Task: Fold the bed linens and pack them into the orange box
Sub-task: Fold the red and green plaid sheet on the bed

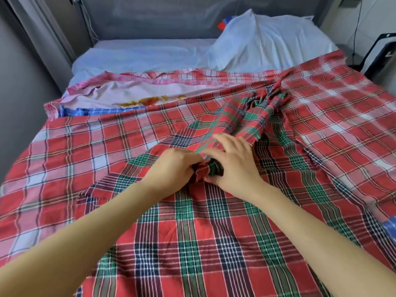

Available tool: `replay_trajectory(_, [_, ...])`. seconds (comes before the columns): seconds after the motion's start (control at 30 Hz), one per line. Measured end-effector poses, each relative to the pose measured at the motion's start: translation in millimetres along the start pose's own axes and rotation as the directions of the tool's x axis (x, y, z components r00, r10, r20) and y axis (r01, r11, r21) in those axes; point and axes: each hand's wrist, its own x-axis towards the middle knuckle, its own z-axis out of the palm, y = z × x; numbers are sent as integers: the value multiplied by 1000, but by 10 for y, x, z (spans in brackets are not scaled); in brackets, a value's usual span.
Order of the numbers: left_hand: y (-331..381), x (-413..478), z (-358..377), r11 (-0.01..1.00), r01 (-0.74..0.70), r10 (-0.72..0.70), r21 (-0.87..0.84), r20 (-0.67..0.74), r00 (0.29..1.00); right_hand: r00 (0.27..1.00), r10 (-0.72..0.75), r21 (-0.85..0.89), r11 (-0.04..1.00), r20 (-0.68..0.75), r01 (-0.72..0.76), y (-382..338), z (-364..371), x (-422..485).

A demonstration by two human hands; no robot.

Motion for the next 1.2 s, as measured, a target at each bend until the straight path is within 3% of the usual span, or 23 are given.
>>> replay_trajectory(0.1, [23,-72,-166,995,76,-82,-57,-102,991,981,-152,116,979,-120,166,-121,-9,93])
replay_trajectory(0.17, [22,-160,-246,976,164,-186,-144,-151,971,972,-158,210,959,-173,193,-261,-135,122])
replay_trajectory(0.3, [-52,-542,-337,917,353,-374,-184,-95,922,935,-143,309,918,-325,248,-718,-483,94])
replay_trajectory(0.4, [-42,-899,-654,811,518,-572,-271,-187,799,977,-152,452,868,-147,203,-1188,-843,-69])
replay_trajectory(0.53, [17,-1498,-1202,828,443,-513,-344,-145,846,945,-251,654,755,212,53,-1884,-1328,-421])
replay_trajectory(0.63, [100,-2215,-1421,749,491,-583,-445,-92,807,861,-339,819,555,380,-144,-2483,-1563,-859])
replay_trajectory(0.7, [99,-2732,-1326,654,583,-688,-482,-58,724,762,-378,832,418,525,-366,-2776,-1570,-1234])
replay_trajectory(0.8, [52,-3503,-888,473,744,-842,-472,7,540,649,-342,726,439,680,-530,-2943,-1336,-1723])
replay_trajectory(0.9, [145,-4282,-265,243,899,-953,-365,81,291,599,-84,580,388,796,-716,-2823,-696,-2091])
replay_trajectory(1.0, [506,-4970,447,30,954,-977,-297,195,91,642,195,529,420,741,-738,-2469,59,-2365])
replay_trajectory(1.1, [955,-5240,1043,-69,927,-949,-370,309,53,668,387,617,265,636,-741,-2073,281,-2513])
replay_trajectory(1.2, [1159,-5179,1401,-77,904,-967,-420,252,35,678,405,709,96,613,-698,-1811,149,-2554])
